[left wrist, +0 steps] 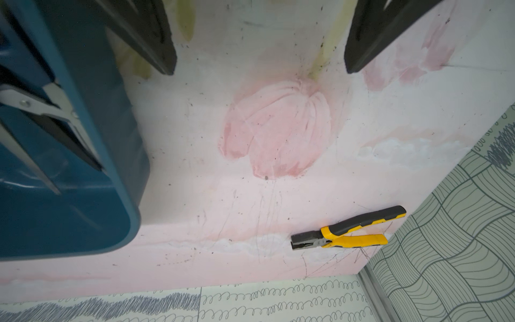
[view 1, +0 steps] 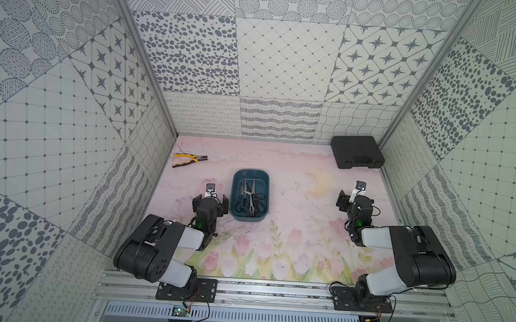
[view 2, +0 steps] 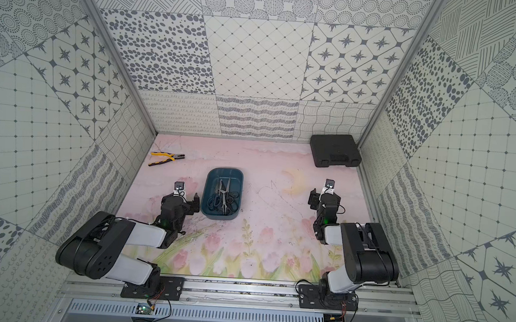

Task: Put the scissors into the storage box
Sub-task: Reset both arms

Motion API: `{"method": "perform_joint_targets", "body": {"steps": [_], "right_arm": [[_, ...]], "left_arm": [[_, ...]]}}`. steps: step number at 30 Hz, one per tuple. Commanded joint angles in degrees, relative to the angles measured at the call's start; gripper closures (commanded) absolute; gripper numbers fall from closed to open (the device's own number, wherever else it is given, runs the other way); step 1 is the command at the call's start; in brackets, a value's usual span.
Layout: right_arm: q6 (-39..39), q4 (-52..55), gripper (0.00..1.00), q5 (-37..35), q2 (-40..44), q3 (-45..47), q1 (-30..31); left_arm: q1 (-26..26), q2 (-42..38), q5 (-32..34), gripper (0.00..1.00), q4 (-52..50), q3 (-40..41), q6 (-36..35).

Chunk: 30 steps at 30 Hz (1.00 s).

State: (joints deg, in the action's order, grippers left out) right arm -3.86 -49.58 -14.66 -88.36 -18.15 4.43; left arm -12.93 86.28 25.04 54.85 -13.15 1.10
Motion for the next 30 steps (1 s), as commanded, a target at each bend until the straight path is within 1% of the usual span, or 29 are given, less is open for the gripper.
{"method": "perform_joint_targets", "body": {"steps": [1, 3, 4, 5, 6, 8, 9, 11, 12, 13, 14, 15, 16, 18, 20, 21, 30], "right_arm": [[1.4, -11.8, 0.18, 4.2, -0.1, 2.3, -0.2], [2.6, -11.3, 0.18, 7.1, -0.2, 1.8, -0.2], [3.2, -9.6, 0.18, 8.4, -0.1, 1.0, -0.2], [3.8, -7.6, 0.15, 10.1, -0.4, -0.3, -0.2], [4.7, -5.3, 0.10, 12.3, -0.4, -1.7, -0.2], [5.9, -1.6, 0.05, 15.4, -0.4, -3.5, -0.3], [5.4, -1.2, 0.04, 16.0, -0.5, -3.8, -0.9], [3.9, 0.9, 0.03, 17.5, -0.5, -4.8, -2.3], [3.0, 1.7, 0.04, 17.5, -0.7, -5.4, -2.9], [2.2, 2.3, 0.04, 16.0, -0.7, -5.8, -3.1], [2.3, 2.4, 0.03, 15.9, -0.7, -5.8, -3.2], [2.4, 2.3, 0.03, 16.0, -0.7, -5.8, -3.2], [2.4, 2.3, 0.03, 16.0, -0.6, -5.8, -3.2], [2.5, 2.3, 0.03, 15.8, -0.6, -5.7, -3.1], [2.5, 2.3, 0.03, 15.5, -0.6, -5.8, -3.0], [2.5, 2.3, 0.03, 15.6, -0.6, -5.7, -2.9], [2.5, 2.5, 0.04, 15.9, -0.5, -5.8, -3.0]], "left_arm": [[1.2, 3.3, -5.2, 0.01, 17.8, 1.8, -3.3], [2.4, 7.1, -11.1, 0.01, 21.8, 2.1, -4.6], [2.6, 6.4, -11.5, 0.01, 19.1, 1.0, -4.5], [2.7, 5.1, -11.6, 0.01, 15.6, 0.3, -3.6], [3.4, 4.6, -12.2, 0.01, 14.1, -0.2, -3.1], [4.4, 5.0, -14.0, 0.01, 13.4, -0.9, -3.0], [5.0, 4.5, -14.3, 0.01, 10.4, -2.4, -2.2], [6.9, 3.7, -16.4, 0.01, 0.3, -6.9, -0.6], [9.0, 4.1, -19.7, 0.01, -4.5, -9.5, 0.6], [11.6, 3.7, -24.3, 0.01, -8.2, -11.0, 2.7], [12.0, 3.4, -25.1, 0.01, -7.1, -10.4, 3.1], [12.0, 4.1, -24.9, 0.01, -5.3, -10.0, 2.6], [12.0, 3.6, -24.8, 0.01, -7.3, -10.4, 3.0], [11.4, 4.1, -23.9, 0.01, -6.0, -10.4, 2.2], [11.2, 3.6, -23.8, 0.01, -7.9, -10.9, 2.4], [11.2, 4.0, -23.7, 0.01, -6.8, -10.6, 2.1], [11.3, 3.8, -23.9, 0.01, -7.5, -10.8, 2.4]]}}
